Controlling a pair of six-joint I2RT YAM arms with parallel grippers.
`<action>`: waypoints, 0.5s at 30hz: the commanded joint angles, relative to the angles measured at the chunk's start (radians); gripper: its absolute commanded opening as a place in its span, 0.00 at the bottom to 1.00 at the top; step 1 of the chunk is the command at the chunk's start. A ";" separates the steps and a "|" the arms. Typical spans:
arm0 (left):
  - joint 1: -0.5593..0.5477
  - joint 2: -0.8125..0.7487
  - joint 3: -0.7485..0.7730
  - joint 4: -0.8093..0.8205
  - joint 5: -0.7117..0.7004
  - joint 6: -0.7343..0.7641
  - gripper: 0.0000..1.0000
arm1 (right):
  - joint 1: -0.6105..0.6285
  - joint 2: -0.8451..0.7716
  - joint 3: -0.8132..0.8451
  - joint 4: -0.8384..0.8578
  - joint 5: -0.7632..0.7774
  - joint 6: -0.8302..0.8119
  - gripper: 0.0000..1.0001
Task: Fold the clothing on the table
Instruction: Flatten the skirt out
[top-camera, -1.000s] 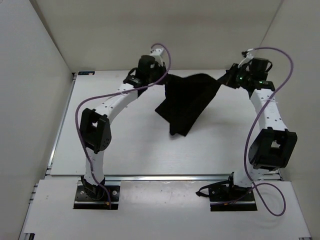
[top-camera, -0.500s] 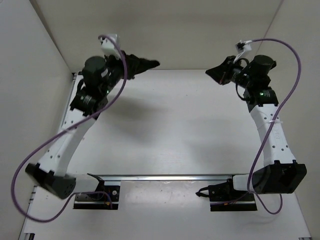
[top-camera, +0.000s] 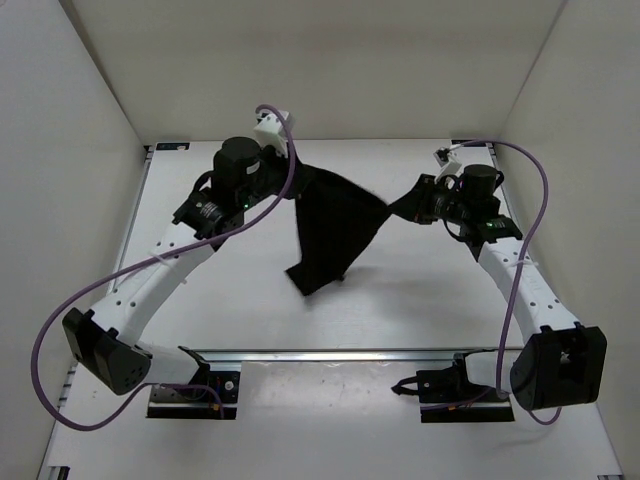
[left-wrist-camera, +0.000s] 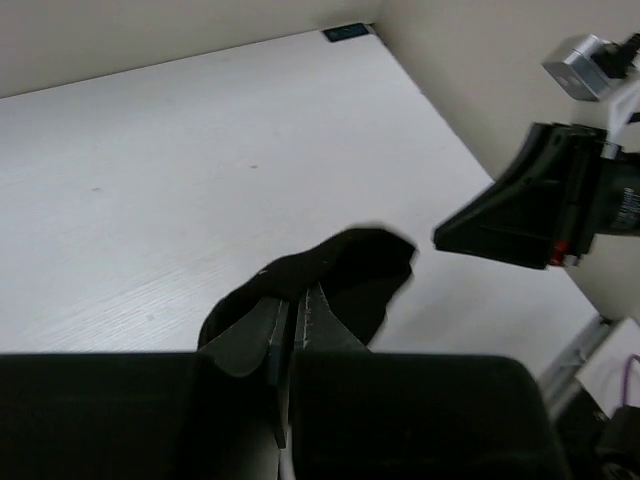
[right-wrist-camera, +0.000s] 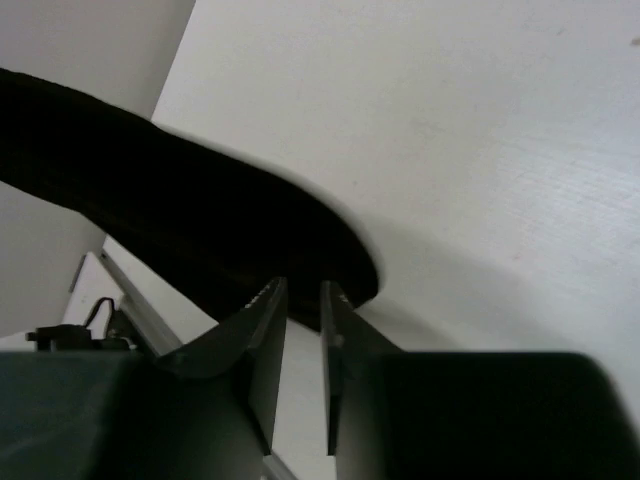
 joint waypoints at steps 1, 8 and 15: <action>-0.038 -0.005 0.110 0.030 0.089 -0.038 0.00 | -0.027 -0.057 0.000 0.085 0.009 0.036 0.20; 0.025 -0.051 -0.183 0.077 0.080 -0.091 0.00 | -0.048 -0.040 -0.040 0.068 0.052 0.036 0.46; -0.013 -0.071 -0.502 0.126 0.147 -0.141 0.00 | -0.047 0.039 -0.059 0.048 0.061 0.010 0.57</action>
